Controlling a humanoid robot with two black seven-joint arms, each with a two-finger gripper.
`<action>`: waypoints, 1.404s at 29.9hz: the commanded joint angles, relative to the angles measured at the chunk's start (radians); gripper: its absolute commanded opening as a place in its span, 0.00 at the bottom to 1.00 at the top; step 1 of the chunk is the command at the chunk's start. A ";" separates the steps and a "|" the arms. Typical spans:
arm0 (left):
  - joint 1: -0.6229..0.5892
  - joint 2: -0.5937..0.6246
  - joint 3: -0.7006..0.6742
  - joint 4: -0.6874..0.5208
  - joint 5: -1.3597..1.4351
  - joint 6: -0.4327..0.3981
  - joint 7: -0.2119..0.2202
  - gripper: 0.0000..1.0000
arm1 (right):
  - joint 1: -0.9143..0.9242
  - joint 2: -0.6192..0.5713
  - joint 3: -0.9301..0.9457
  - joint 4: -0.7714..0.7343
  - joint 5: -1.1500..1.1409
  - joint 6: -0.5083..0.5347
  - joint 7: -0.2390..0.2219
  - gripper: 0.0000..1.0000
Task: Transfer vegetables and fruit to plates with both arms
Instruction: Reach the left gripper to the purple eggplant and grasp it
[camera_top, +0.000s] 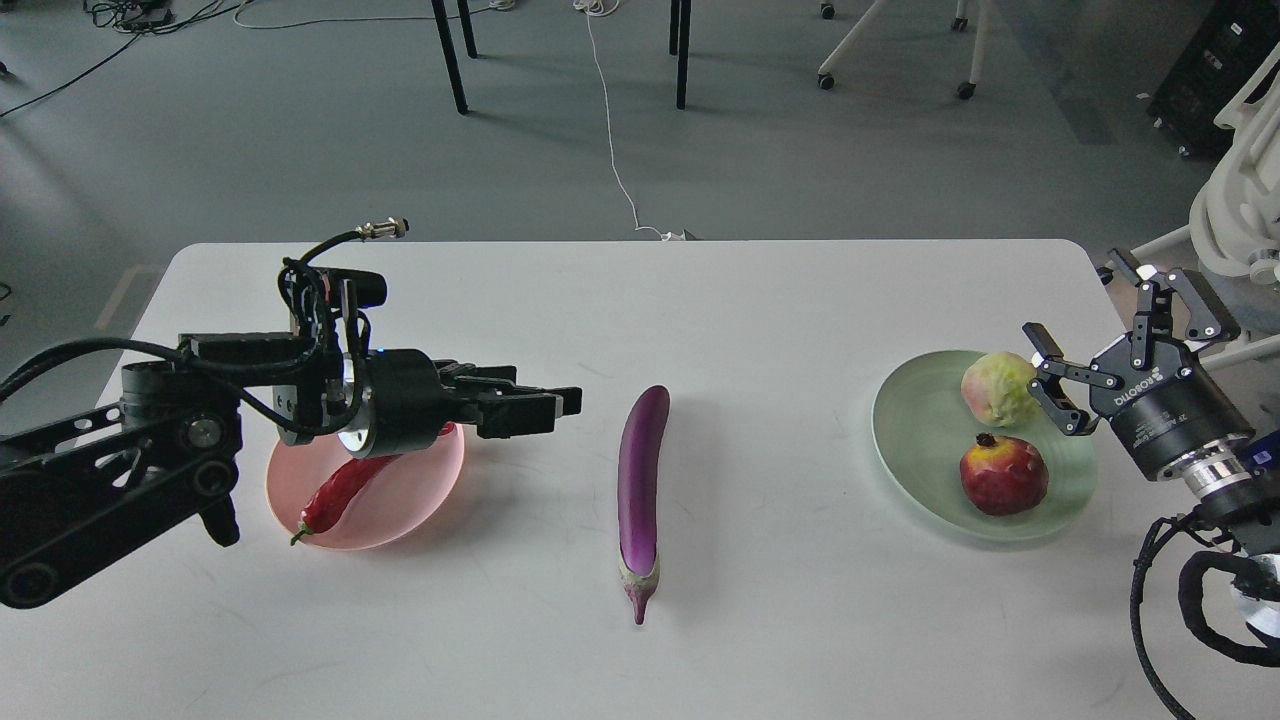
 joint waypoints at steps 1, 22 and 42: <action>0.001 -0.106 0.006 0.010 0.049 0.000 0.057 0.99 | -0.006 0.000 0.000 0.000 0.000 0.000 0.000 0.98; 0.009 -0.364 0.060 0.259 0.180 0.024 0.130 0.98 | -0.020 0.000 0.005 0.000 0.000 0.000 0.000 0.98; 0.007 -0.431 0.099 0.366 0.198 0.028 0.130 0.97 | -0.022 0.000 0.008 0.000 0.000 0.000 0.000 0.98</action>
